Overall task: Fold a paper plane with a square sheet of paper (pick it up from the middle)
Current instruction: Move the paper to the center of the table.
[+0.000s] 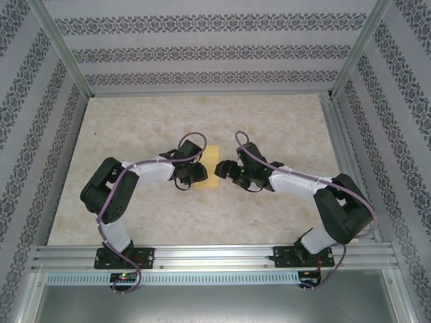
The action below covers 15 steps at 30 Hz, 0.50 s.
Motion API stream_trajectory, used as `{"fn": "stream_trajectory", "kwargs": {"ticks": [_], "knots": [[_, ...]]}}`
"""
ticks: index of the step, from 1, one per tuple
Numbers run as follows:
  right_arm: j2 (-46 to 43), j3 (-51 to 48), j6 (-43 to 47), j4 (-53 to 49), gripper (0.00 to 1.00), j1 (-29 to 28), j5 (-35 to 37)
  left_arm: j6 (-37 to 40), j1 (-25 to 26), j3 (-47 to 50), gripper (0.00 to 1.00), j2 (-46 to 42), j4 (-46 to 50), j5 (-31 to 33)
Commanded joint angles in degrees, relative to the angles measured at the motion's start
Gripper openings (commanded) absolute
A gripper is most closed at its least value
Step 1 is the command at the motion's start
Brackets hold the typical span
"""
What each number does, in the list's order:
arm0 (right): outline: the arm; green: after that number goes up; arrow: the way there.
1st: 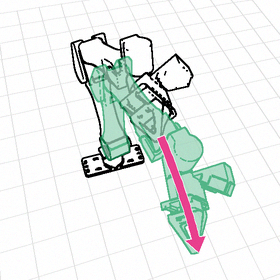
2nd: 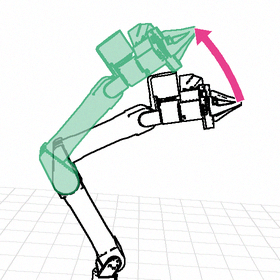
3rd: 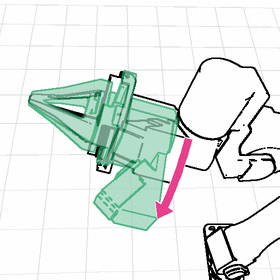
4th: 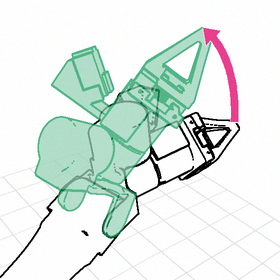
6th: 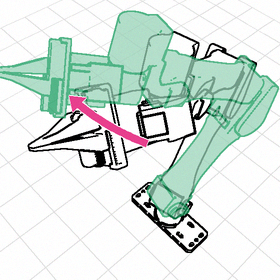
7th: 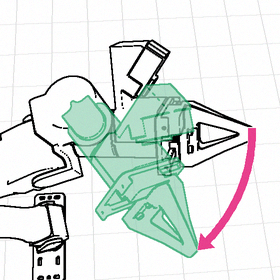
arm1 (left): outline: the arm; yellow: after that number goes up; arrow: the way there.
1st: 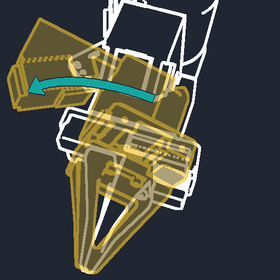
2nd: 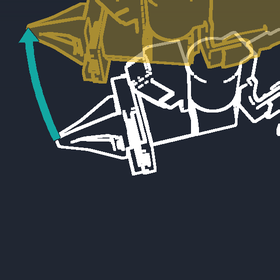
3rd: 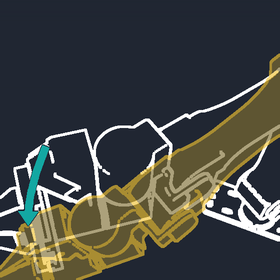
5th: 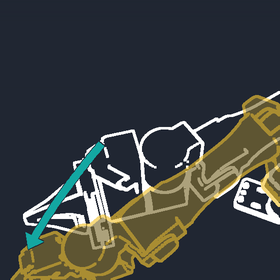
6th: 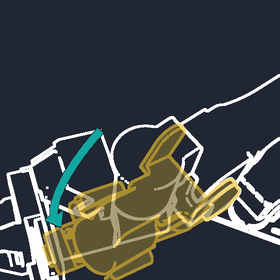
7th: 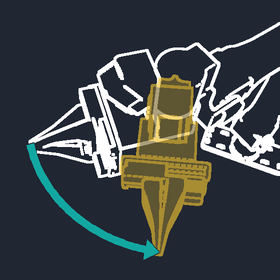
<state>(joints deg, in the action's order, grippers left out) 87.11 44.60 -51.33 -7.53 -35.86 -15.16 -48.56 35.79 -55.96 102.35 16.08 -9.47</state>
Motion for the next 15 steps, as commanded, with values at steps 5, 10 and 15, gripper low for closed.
{"fn": "stream_trajectory", "kwargs": {"ticks": [5,10,15], "knots": [[-5.47,-3.22,1.63,-5.12,0.76,0.61,4.08,-11.41,5.17,5.72,0.30,-4.56,0.72,2.19],[-5.81,-4.84,-0.03,-2.98,0.75,0.70,0.37,-6.76,4.30,1.13,0.36,-8.88,3.54,0.29],[-3.94,-5.91,-4.93,1.76,0.73,-0.23,-4.34,-2.38,1.36,-1.28,0.33,-7.53,3.67,-2.32]]}}
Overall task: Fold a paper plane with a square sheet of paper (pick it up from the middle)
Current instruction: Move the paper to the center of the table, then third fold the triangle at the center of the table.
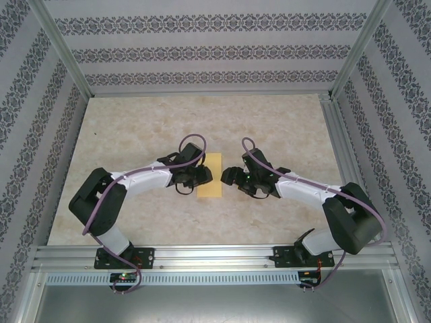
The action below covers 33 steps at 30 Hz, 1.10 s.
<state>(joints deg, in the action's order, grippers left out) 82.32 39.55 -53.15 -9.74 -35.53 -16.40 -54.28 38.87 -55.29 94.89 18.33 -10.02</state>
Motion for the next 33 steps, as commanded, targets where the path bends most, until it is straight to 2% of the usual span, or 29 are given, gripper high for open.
{"fn": "stream_trajectory", "kwargs": {"ticks": [1,13,28,33], "knots": [[1.14,-0.66,-3.88,4.28,0.72,-0.92,-3.19,4.09,-2.15,-2.38,0.31,0.68,1.15,-2.25],[7.78,2.35,-7.47,4.08,0.63,-5.21,-3.43,6.38,-5.38,-4.31,0.29,8.96,-0.58,-4.99],[9.61,2.46,-9.96,7.19,0.58,-6.44,-4.52,5.05,-5.47,-2.65,0.30,11.15,0.48,-4.09],[10.48,1.38,-11.48,11.79,0.50,-6.51,-7.08,4.91,-5.47,-2.46,0.30,11.00,0.44,-4.19]]}}
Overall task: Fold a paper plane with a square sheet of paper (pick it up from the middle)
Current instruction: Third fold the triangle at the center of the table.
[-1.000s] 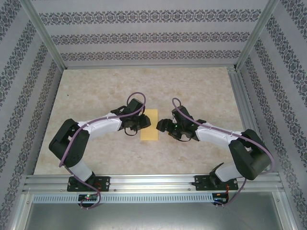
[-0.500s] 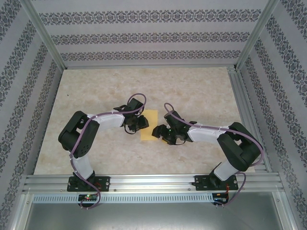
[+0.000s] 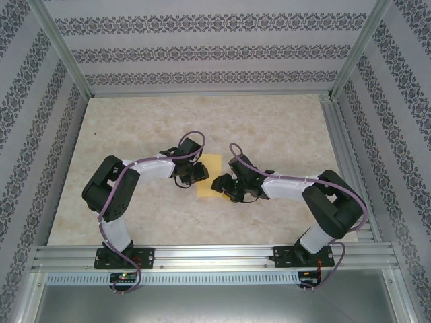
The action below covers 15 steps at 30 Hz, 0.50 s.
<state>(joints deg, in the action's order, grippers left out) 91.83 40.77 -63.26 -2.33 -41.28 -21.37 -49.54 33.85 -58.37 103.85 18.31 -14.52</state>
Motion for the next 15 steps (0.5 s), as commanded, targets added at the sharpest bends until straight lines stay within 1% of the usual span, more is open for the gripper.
{"fn": "stream_trajectory", "kwargs": {"ticks": [1,4,10,13,15], "knots": [[1.22,0.06,-1.58,4.92,0.49,-0.74,-2.56,0.09,-0.40,0.67,0.30,2.04,0.41,0.32],[1.40,-0.23,-1.85,5.30,0.44,-0.74,-2.89,-0.03,-0.49,0.76,0.30,1.80,0.26,0.37],[-0.41,-0.87,-1.57,3.66,0.36,-0.35,-1.15,0.30,-0.53,0.37,0.30,1.46,0.75,0.46],[-1.01,-1.22,-1.69,2.08,0.26,0.23,-0.08,0.41,-0.62,0.11,0.30,0.84,0.93,0.40],[-1.45,-1.38,-1.60,0.23,0.18,0.83,0.94,0.64,-0.62,0.00,0.30,0.15,0.88,0.24]]}}
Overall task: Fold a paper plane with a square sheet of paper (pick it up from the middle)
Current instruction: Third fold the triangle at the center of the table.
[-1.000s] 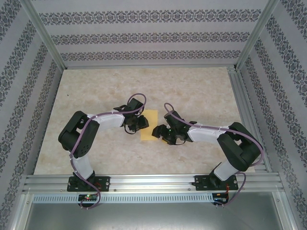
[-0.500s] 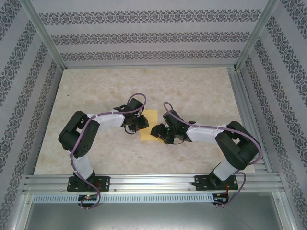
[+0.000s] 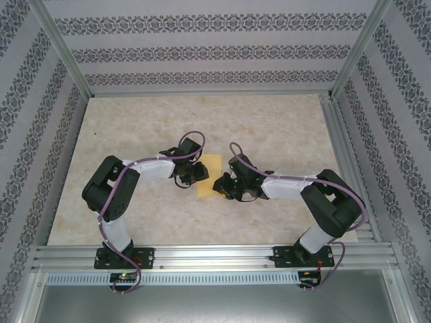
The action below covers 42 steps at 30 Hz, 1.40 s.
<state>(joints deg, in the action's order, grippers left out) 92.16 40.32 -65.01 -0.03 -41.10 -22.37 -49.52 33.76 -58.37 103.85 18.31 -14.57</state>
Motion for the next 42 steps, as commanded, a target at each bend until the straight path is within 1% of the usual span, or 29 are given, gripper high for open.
{"fn": "stream_trajectory", "kwargs": {"ticks": [1,2,4,5,7,10,14,17,21,25,27,30,34,38,42], "knots": [[-2.06,-1.03,0.19,-2.96,0.15,1.02,2.38,0.90,-0.54,-0.12,0.30,-0.35,0.75,0.04],[-2.30,-1.11,0.34,-3.66,0.12,1.23,2.85,1.19,-0.54,-0.25,0.30,-0.77,0.77,-0.02],[-2.63,-0.88,1.67,-5.44,0.01,1.86,2.67,2.23,-0.53,-0.56,0.31,-2.03,-0.35,-1.08],[-2.60,-0.64,2.54,-6.18,0.00,2.28,2.07,2.74,-0.61,-0.76,0.32,-2.52,-0.80,-1.56],[-2.10,0.10,5.40,-8.18,0.00,3.02,0.27,4.42,-0.62,-1.66,0.34,-3.08,-2.09,-2.79],[-1.02,1.60,10.66,-11.92,0.00,4.15,-2.59,5.94,-0.80,-3.22,0.35,-2.58,-1.91,-3.15],[-0.91,3.48,16.21,-17.37,0.00,5.15,-3.32,6.80,-1.71,-3.77,0.35,-1.02,-1.33,-2.24],[-0.30,4.37,17.51,-18.48,0.00,5.34,-4.03,6.82,-2.29,-4.39,0.33,0.92,-2.37,-3.32],[-0.51,3.95,15.80,-16.42,0.00,5.53,-4.00,7.66,-2.29,-6.17,0.28,3.57,-0.45,-2.74],[-3.42,1.01,11.56,-9.45,0.21,5.69,-4.39,8.12,-2.29,-6.23,0.26,4.76,0.50,-1.48],[-4.63,-0.15,10.04,-7.24,0.24,5.86,-4.19,8.29,-2.29,-6.23,0.26,5.17,0.59,-1.43],[-5.14,-1.00,8.65,-6.30,0.25,6.04,-4.07,8.49,-2.29,-6.14,0.25,5.41,0.69,-1.37],[-5.34,-1.84,7.29,-5.78,0.20,6.21,-3.76,8.59,-2.29,-6.07,0.25,5.57,0.77,-1.38],[-5.84,-2.34,6.16,-5.16,0.09,6.23,-3.64,8.48,-2.29,-5.64,0.25,5.63,0.41,-1.33],[-5.76,-2.18,5.84,-3.15,0.05,6.07,-4.67,8.40,-2.28,-5.35,0.24,5.89,0.15,-1.52]]}}
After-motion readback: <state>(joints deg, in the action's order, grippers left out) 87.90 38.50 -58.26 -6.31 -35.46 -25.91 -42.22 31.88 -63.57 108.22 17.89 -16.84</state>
